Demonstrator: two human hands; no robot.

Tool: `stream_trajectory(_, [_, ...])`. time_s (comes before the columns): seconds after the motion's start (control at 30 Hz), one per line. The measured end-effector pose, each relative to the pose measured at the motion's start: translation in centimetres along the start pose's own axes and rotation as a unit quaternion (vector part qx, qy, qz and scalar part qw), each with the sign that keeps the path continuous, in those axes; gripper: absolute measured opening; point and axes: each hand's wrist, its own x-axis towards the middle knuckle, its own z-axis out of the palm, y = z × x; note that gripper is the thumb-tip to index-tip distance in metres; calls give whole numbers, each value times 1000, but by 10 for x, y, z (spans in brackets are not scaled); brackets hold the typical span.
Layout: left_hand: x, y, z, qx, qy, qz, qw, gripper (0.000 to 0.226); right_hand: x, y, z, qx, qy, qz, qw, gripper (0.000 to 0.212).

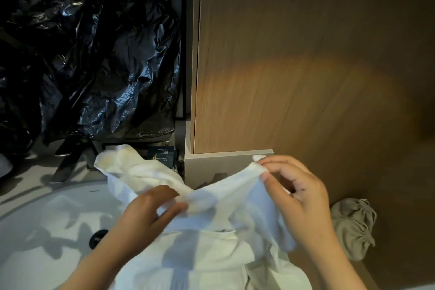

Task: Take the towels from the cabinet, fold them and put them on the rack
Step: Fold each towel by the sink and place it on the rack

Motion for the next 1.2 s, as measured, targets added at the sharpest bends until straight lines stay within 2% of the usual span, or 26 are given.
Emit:
stream_trajectory(0.1, [1, -9, -12, -6, 61, -5, 998, 46, 8, -3, -4, 10, 42, 16, 999, 21])
stream_trajectory(0.23, [16, 25, -30, -31, 125, 68, 989, 29, 16, -7, -5, 0, 23, 80, 996, 15])
stream_trajectory(0.27, [19, 36, -33, -20, 123, 91, 988, 30, 16, -9, -5, -12, 9, 91, 996, 21])
stream_trajectory(0.33, [25, 56, -36, -7, 116, 123, 986, 32, 14, -12, -4, -10, -33, 88, 995, 47])
stream_trajectory(0.4, [29, 68, -34, 2, 117, 133, 984, 30, 10, -16, -2, 23, -117, 72, 990, 66])
stream_trajectory(0.5, [34, 73, -28, -14, 126, 108, 986, 25, 3, -20, 3, 18, -229, 54, 972, 70])
stream_trajectory(0.6, [38, 74, -24, -73, 127, 66, 987, 26, 1, -21, 9, 14, -260, 63, 964, 73])
stream_trajectory(0.67, [41, 77, -23, -135, 112, 25, 984, 27, 2, -22, 15, 38, -242, 81, 966, 73])
stream_trajectory(0.77, [42, 81, -22, -250, 66, -22, 966, 27, 4, -24, 24, 40, -179, 79, 980, 59])
stream_trajectory(0.87, [38, 81, -24, -305, 4, -33, 952, 25, 6, -22, 30, 40, -153, 82, 984, 32])
stream_trajectory(0.97, [34, 74, -26, -295, 3, -9, 956, 25, 6, -18, 30, 29, -137, 77, 987, 9])
stream_trajectory(1.07, [25, 57, -27, -252, -21, -5, 967, 31, 7, -20, 23, 52, -88, 73, 992, 6])
stream_trajectory(1.2, [10, 30, -27, -199, -27, -43, 979, 19, 20, -26, -2, 71, 42, 37, 996, 7])
